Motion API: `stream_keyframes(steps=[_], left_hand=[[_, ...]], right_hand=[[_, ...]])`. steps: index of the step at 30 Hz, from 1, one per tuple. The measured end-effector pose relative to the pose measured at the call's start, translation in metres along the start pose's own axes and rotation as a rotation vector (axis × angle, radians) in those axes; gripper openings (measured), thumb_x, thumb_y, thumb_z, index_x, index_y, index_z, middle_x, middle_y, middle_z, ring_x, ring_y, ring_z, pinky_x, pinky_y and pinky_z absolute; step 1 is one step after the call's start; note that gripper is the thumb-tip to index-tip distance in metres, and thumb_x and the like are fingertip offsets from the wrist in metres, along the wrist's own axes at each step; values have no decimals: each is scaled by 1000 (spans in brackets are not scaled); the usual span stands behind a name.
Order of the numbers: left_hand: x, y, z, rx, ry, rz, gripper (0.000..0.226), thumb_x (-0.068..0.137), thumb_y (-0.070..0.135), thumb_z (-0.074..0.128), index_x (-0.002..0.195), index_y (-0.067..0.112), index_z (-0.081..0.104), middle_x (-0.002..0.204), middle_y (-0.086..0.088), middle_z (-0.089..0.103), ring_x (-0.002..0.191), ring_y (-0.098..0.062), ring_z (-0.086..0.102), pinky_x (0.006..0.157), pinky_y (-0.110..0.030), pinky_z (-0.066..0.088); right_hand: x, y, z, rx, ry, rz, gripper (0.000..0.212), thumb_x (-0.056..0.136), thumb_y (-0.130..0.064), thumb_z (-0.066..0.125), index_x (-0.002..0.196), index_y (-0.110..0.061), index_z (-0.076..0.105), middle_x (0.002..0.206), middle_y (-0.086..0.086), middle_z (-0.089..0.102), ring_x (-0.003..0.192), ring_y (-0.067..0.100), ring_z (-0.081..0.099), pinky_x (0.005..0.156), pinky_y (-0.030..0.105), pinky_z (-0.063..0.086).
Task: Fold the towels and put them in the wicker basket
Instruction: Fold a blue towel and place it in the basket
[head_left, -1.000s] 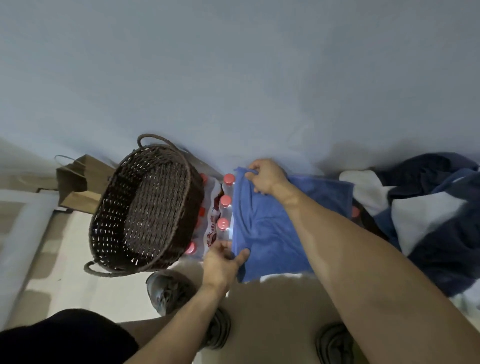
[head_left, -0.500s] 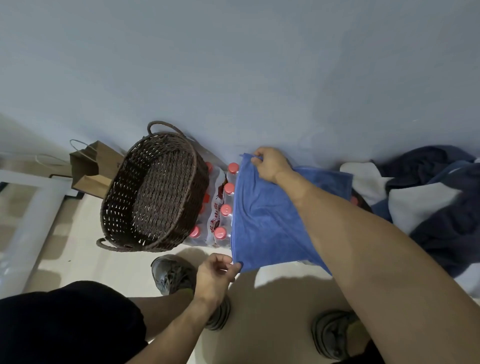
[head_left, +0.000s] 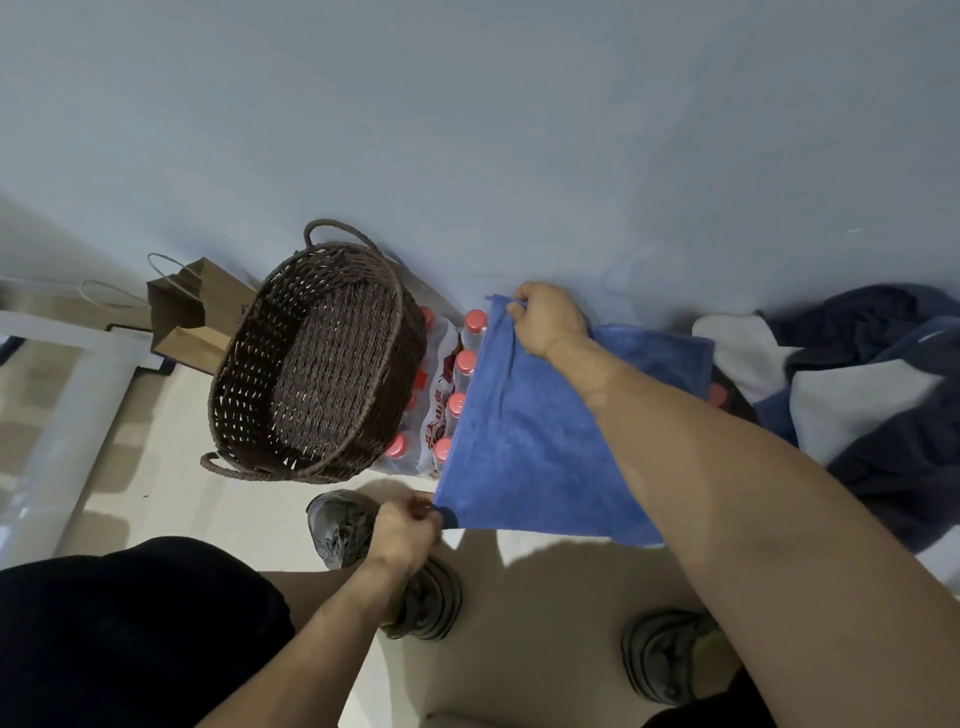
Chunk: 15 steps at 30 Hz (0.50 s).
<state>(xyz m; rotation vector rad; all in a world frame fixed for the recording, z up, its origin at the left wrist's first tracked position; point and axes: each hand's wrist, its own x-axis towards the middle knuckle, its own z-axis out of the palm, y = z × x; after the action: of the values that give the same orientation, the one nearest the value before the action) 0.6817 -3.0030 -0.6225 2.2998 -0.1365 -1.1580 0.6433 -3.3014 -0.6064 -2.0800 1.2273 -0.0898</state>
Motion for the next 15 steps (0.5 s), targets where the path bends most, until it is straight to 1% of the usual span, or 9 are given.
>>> stream_keyframes(steps=[2,3,4,5,7,8,11,13,15], left_hand=[[1,2,-3,-189,-42,-150,8,72,9,61,65,9,57,47,-1,48,39,-15,40,45,-25,34],[2,2,-2,-276,-64,-192,11,71,13,63,64,11,54,49,0,43,41,-15,36,45,-25,32],[3,1,-1,-359,-81,-217,15,74,18,67,67,12,55,52,-1,44,44,-15,38,47,-26,35],[5,-1,2,-388,-84,-217,20,78,23,72,71,11,58,55,-2,51,48,-17,45,50,-28,41],[3,-5,5,-360,-69,-149,25,82,28,77,79,7,65,65,-5,66,58,-18,61,59,-31,51],[1,-7,5,-345,-67,-123,25,83,28,77,83,4,66,69,-8,70,62,-19,65,63,-31,54],[-1,-10,3,-285,-84,-92,23,88,20,71,90,-1,65,67,-17,70,62,-25,63,74,-38,56],[0,-7,2,-205,-93,-79,16,92,13,66,90,-3,63,64,-17,69,59,-25,62,73,-39,56],[-1,0,1,-142,-106,-92,6,92,3,61,89,-2,63,67,-15,71,57,-26,66,67,-36,57]], right_hand=[[-1,-3,4,-24,-10,0,22,98,-28,50,101,-11,65,104,9,69,98,31,63,73,29,44],[-1,-4,5,-39,-21,-8,25,98,-30,51,103,-10,65,105,10,69,100,32,63,77,32,48],[-2,-5,6,-57,-34,-19,28,97,-33,53,105,-10,65,107,10,68,101,32,62,82,36,51],[-2,-6,7,-76,-46,-31,30,97,-35,54,109,-10,64,110,11,68,103,32,62,85,38,51],[0,-6,7,-96,-46,-49,30,97,-34,56,113,-10,63,113,11,67,106,32,61,89,40,51],[1,-7,8,-95,-37,-55,28,97,-32,56,112,-10,64,113,11,67,106,31,61,89,40,51],[2,-8,12,-102,-15,-73,23,96,-30,57,105,-11,67,107,10,68,100,30,62,86,39,52],[2,-8,15,-98,13,-71,23,95,-31,58,102,-11,68,105,10,68,98,29,63,84,38,53],[1,-8,18,-84,49,-56,24,95,-32,59,104,-12,69,108,10,67,99,29,63,84,36,53]])
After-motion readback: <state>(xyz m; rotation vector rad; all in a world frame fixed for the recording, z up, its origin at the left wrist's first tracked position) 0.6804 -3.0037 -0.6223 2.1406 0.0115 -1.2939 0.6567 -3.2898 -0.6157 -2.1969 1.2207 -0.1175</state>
